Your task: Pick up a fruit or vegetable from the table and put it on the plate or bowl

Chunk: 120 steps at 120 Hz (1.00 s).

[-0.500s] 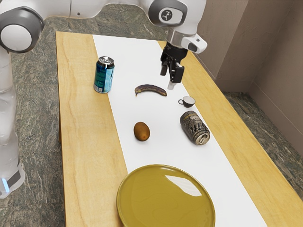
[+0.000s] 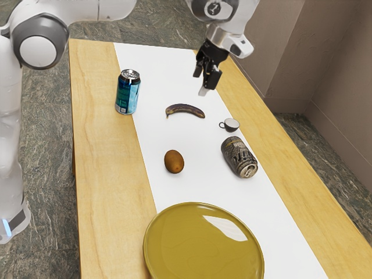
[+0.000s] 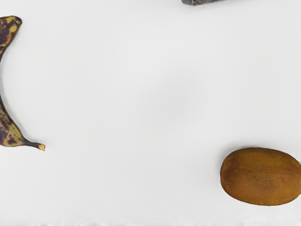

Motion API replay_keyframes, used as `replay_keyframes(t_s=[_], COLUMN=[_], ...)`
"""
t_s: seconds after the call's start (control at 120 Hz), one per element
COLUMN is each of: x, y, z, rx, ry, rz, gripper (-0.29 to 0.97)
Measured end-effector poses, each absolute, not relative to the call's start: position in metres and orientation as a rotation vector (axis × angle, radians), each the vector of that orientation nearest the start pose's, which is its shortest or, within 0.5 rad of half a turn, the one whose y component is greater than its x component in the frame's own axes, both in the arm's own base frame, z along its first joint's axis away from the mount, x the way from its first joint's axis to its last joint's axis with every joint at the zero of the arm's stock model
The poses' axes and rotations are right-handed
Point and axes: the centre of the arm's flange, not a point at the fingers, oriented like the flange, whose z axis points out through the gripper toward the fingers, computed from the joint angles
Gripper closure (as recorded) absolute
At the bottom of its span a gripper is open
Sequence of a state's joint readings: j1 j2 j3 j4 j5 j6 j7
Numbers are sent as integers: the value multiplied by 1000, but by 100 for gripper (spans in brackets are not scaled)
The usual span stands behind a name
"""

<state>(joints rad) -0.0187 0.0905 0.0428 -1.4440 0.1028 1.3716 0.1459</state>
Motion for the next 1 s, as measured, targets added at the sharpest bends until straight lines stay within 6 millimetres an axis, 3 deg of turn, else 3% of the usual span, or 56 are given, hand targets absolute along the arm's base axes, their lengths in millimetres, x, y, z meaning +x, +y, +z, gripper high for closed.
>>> replay_keyframes(t_s=[0.133,0.233,0.35,0.533,0.8,1.0], x=[558,559,562,560,554,551], y=[23,17,-4,-21,-39,-42], z=[575,559,541,500,458,448], rx=[-3048,-3057,-3062,-3068,-3113,-3113], ry=[271,345,455,570,663,700], rz=[311,288,266,251,212,183], gripper=[0,0,0,0,0,0])
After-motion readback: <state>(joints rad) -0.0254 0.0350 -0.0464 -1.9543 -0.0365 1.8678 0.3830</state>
